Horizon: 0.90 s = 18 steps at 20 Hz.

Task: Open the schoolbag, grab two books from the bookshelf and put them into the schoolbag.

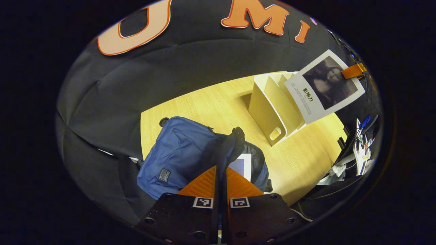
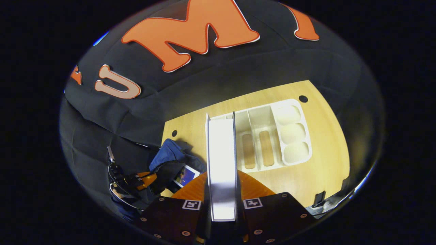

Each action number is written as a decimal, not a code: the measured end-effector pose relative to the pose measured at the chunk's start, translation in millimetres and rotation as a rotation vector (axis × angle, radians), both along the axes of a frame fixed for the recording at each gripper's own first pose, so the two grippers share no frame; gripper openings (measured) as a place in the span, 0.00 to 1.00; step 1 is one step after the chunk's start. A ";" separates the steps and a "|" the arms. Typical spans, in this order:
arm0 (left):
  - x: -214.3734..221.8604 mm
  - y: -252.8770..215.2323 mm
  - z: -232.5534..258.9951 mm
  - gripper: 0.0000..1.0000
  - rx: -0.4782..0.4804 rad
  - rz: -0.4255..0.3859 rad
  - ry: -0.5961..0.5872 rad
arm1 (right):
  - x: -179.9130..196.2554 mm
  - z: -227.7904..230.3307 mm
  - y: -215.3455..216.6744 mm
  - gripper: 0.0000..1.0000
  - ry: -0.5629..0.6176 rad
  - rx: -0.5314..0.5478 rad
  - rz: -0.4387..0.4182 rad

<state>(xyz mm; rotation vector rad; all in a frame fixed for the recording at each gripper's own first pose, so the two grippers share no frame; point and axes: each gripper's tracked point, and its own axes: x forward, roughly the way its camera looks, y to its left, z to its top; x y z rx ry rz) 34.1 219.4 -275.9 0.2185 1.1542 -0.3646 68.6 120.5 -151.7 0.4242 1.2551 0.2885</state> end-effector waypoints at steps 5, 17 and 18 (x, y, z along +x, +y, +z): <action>-2.5 -2.3 3.5 0.04 0.013 0.010 0.012 | -26.2 -12.1 24.7 0.29 0.022 0.166 -0.034; 7.3 1.9 34.9 0.04 0.107 -0.016 -0.047 | -98.5 -64.3 124.2 0.28 0.148 0.399 -0.072; 7.0 0.6 35.7 0.04 0.108 -0.013 -0.049 | -98.6 -67.3 134.8 0.28 0.148 0.410 -0.078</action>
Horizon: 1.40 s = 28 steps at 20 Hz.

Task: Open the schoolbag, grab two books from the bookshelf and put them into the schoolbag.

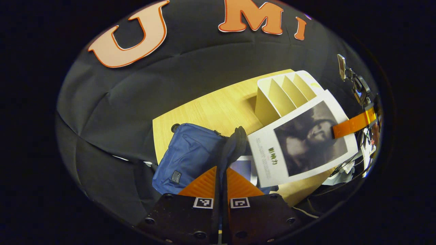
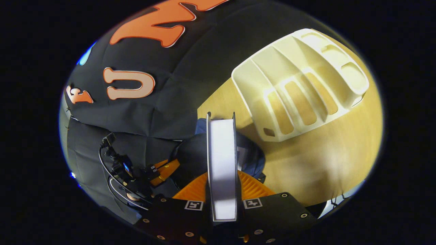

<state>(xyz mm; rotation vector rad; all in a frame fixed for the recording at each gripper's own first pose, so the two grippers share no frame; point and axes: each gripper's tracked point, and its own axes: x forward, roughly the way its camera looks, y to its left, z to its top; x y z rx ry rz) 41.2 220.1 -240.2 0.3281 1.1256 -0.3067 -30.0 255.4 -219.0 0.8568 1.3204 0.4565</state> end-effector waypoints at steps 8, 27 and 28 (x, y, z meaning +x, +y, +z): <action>-12.7 -11.1 8.2 0.04 -0.039 -0.014 -0.026 | 1.7 -44.8 81.8 0.28 0.056 0.003 -0.017; -18.8 -21.8 16.5 0.04 -0.084 -0.056 -0.052 | -1.1 -106.3 211.4 0.29 0.072 0.103 -0.109; -19.3 -20.5 17.3 0.04 -0.087 -0.051 -0.056 | -2.4 -107.4 210.9 0.30 0.079 0.089 -0.098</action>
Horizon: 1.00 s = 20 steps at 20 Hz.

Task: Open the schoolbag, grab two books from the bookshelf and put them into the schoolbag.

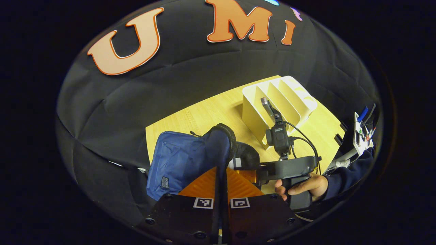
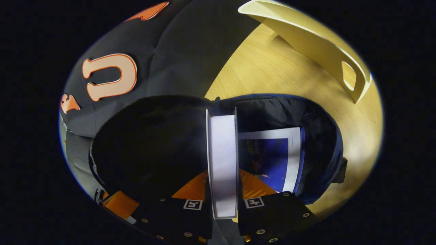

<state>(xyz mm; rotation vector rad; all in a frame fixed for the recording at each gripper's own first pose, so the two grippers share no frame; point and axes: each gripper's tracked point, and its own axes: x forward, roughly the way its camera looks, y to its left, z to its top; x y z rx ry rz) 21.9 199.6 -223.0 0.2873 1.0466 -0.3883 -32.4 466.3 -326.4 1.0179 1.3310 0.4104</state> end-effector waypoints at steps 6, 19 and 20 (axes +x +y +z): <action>7.1 10.2 -0.3 0.04 -0.014 0.044 -0.008 | 5.3 18.9 -19.7 0.94 -0.154 -0.137 0.112; -1.8 -10.8 -25.8 0.04 0.047 0.052 -0.018 | 112.6 110.0 -188.3 0.97 -0.591 -0.500 0.008; -5.0 -16.2 -27.2 0.05 0.054 0.045 -0.020 | 117.7 116.7 -205.4 0.97 -0.615 -0.536 0.000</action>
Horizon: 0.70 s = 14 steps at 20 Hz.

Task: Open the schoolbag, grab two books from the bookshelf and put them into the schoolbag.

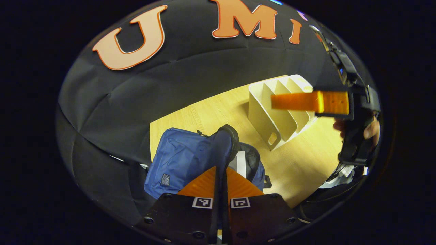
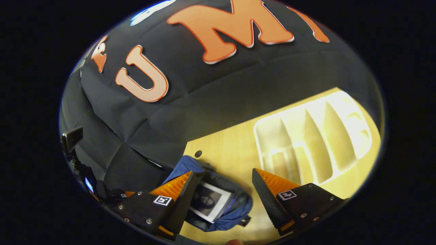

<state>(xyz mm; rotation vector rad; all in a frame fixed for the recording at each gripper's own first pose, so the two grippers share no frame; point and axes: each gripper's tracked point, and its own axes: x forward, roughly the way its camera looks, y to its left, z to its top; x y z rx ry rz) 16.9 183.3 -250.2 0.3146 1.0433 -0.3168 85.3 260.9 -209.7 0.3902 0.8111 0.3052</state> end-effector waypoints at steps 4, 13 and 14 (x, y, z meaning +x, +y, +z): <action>-9.5 -27.6 -13.4 0.14 0.003 -0.001 0.007 | 8.4 13.7 -59.1 0.97 -0.054 -0.076 -0.050; 7.5 -99.4 -1.5 0.38 -0.095 0.055 -0.109 | 10.9 47.2 -148.1 0.97 -0.165 -0.193 -0.093; 13.3 -108.8 4.0 0.45 -0.121 0.069 -0.145 | 12.3 54.3 -156.6 0.97 -0.194 -0.206 -0.105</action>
